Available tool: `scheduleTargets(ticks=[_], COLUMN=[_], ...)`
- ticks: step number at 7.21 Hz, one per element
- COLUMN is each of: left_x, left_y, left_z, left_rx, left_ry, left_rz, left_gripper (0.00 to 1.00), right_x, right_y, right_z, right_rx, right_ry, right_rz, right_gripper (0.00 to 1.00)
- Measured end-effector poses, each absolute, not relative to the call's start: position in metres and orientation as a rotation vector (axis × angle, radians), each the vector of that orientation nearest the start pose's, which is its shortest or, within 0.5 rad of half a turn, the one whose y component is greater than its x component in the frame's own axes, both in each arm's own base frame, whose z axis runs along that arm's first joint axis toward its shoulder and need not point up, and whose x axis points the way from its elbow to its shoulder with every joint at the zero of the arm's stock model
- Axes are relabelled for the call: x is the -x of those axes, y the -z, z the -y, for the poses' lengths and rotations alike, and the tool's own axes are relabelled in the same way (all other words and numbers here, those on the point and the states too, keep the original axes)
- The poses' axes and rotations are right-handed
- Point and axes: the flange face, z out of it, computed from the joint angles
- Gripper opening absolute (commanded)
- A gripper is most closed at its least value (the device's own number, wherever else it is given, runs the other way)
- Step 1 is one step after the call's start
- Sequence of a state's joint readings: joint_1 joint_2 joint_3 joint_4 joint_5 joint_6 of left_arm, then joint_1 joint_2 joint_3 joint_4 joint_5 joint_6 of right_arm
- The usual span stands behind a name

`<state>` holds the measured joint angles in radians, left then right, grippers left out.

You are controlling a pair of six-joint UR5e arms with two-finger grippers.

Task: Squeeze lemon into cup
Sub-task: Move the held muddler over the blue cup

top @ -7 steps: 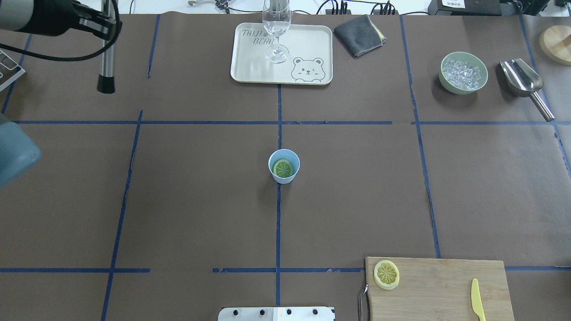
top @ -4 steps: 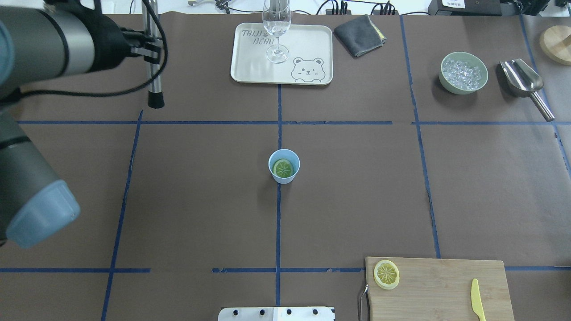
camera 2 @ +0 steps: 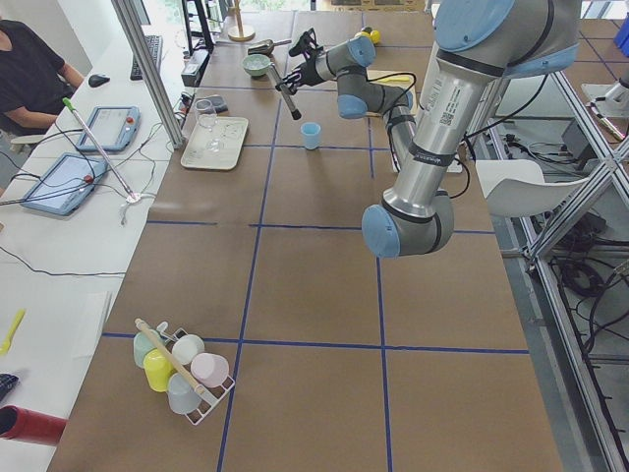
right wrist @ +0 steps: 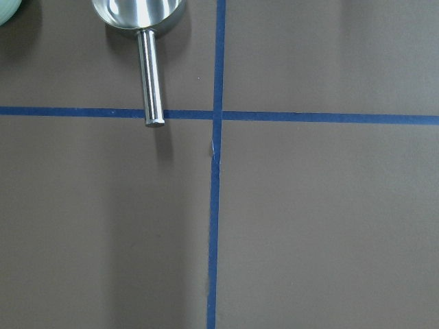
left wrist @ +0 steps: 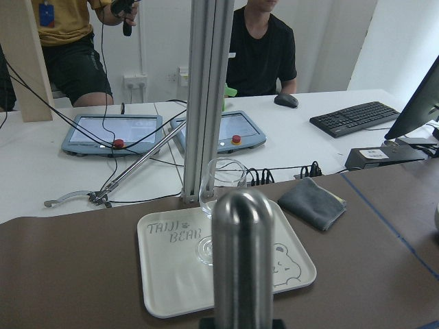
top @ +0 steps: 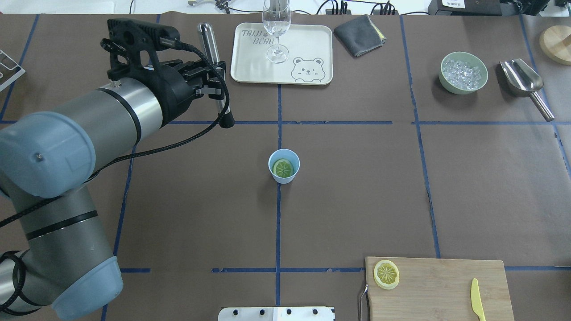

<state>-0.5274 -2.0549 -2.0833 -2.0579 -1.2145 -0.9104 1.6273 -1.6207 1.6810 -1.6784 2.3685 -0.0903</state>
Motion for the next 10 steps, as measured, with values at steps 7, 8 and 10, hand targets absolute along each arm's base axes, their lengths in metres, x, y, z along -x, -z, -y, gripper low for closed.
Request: scheduleTargets(ticks=[7, 8, 10], left_x=[-0.463, -0.473, -0.489], left_y=[-0.119, -0.117, -0.114], left_z=[0.303, 0.296, 0.292], left_rx=[-1.251, -1.267, -1.278], left_ry=[0.399, 0.416, 0.437], left_rz=[-0.966, -0.944, -0.954], left_gripper=[0.0, 0.0, 0.0], right_x=[-0.094, -0.094, -0.094], right_y=[-0.634, -0.635, -0.635], right_z=[0.462, 0.462, 0.462], right_rx=[-0.025, -0.025, -0.026], right_ry=[0.006, 0.006, 0.006], right_rz=[0.794, 0.793, 0.793], right_gripper=[1.0, 1.0, 1.0])
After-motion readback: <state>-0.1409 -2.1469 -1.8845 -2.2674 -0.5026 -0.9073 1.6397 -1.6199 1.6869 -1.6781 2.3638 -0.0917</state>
